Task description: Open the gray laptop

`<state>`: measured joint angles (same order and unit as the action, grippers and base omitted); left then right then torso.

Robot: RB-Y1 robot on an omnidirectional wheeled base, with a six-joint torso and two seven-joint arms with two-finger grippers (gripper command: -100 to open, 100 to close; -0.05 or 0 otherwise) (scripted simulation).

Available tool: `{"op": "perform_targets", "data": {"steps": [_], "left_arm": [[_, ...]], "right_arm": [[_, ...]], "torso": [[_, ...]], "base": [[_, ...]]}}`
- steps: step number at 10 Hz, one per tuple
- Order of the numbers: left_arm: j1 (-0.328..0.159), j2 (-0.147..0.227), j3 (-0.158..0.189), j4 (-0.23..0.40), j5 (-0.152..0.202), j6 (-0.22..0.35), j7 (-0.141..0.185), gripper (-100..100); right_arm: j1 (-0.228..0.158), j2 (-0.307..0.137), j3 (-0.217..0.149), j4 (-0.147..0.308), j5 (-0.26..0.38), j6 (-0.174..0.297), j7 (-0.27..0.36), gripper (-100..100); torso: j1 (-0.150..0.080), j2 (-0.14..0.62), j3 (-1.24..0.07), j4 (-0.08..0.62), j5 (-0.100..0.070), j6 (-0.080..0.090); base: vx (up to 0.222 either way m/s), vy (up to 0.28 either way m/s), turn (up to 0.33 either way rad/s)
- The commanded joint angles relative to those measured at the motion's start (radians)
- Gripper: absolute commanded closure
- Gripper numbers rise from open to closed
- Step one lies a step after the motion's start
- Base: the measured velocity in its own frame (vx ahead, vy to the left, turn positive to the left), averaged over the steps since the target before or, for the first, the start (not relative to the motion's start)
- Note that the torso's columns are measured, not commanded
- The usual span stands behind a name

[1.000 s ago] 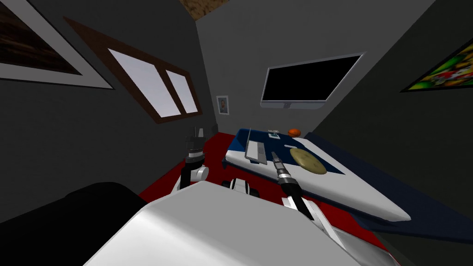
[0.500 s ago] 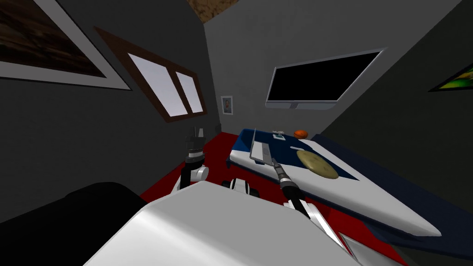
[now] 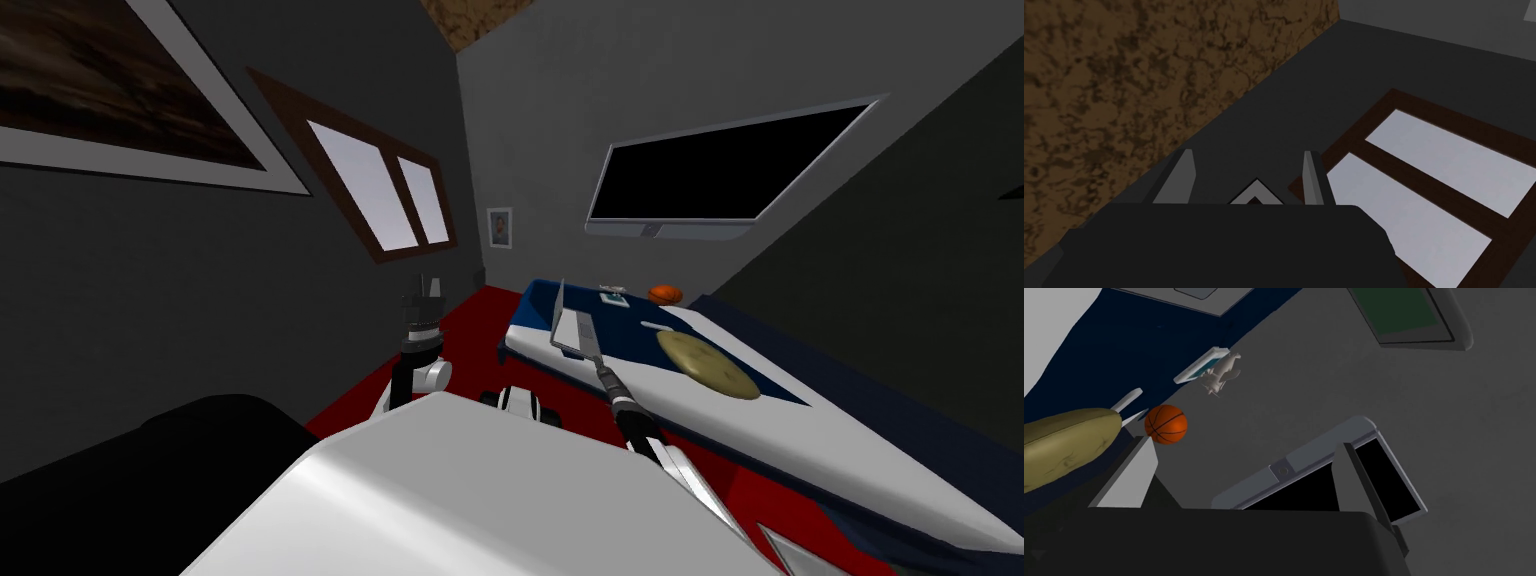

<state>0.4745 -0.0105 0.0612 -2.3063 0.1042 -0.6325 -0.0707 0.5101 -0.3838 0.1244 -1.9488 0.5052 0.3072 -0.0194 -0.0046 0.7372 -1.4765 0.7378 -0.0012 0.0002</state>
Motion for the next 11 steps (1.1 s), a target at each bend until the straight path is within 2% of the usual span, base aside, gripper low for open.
{"op": "perform_targets", "data": {"steps": [1,2,3,4,5,6,7,8,9,10,11], "left_arm": [[0.0,0.0,0.0,0.0,0.0,0.0,0.0,0],[0.0,0.0,0.0,0.0,0.0,0.0,0.0,0],[0.0,0.0,0.0,0.0,0.0,0.0,0.0,0],[0.0,0.0,0.0,0.0,0.0,0.0,0.0,0],[0.0,0.0,0.0,0.0,0.0,0.0,0.0,0],[0.0,0.0,0.0,0.0,0.0,0.0,0.0,0],[0.0,0.0,0.0,0.0,0.0,0.0,0.0,0],[0.0,0.0,0.0,0.0,0.0,0.0,0.0,0],[0.0,0.0,0.0,0.0,0.0,0.0,0.0,0],[0.0,0.0,0.0,0.0,0.0,0.0,0.0,0],[0.0,0.0,0.0,0.0,0.0,0.0,0.0,0]], "right_arm": [[-0.007,-0.021,0.007,0.049,0.044,0.07,0.003,-100],[-0.008,-0.044,0.014,0.082,0.079,0.109,0.005,-100],[-0.008,-0.044,0.014,0.09,0.084,0.129,0.005,-100],[-0.009,-0.067,0.021,0.131,0.124,0.156,0.007,-100],[-0.009,-0.067,0.021,0.131,0.124,0.188,0.007,-100],[-0.012,-0.09,0.029,0.173,0.161,0.216,0.009,-100],[-0.012,-0.09,0.029,0.173,0.161,0.245,0.009,-100],[-0.016,-0.113,0.037,0.201,0.195,0.29,0.011,-100],[-0.016,-0.113,0.037,0.215,0.198,0.302,0.011,-100],[-0.02,-0.136,0.046,0.258,0.233,0.339,0.012,-100],[-0.02,-0.136,0.046,0.258,0.233,0.357,0.012,-100]], "torso": [[0.004,0.0,0.0,0.0,0.001,-0.001],[0.005,0.001,0.0,0.0,0.001,0.0],[0.007,0.001,0.001,0.0,0.002,0.0],[0.006,0.002,0.001,0.0,0.002,0.0],[0.007,0.001,0.001,0.0,0.002,-0.001],[0.004,0.0,0.0,0.0,0.001,0.0],[0.004,0.0,0.0,0.0,0.001,0.0],[0.003,0.0,0.0,0.0,0.001,0.0],[0.005,0.001,0.0,0.0,0.001,-0.001],[0.004,0.001,0.001,0.0,0.001,0.0],[0.005,0.001,0.001,0.0,0.001,0.0]], "base": [[-0.002,0.086,0.07],[-0.012,0.114,0.121],[-0.014,0.111,0.073],[-0.005,0.143,0.15],[0.006,0.112,0.088],[0.007,0.113,0.152],[0.024,0.097,0.093],[0.015,0.123,0.172],[0.011,0.108,0.104],[0.023,0.116,0.184],[0.02,0.09,0.092]]}}
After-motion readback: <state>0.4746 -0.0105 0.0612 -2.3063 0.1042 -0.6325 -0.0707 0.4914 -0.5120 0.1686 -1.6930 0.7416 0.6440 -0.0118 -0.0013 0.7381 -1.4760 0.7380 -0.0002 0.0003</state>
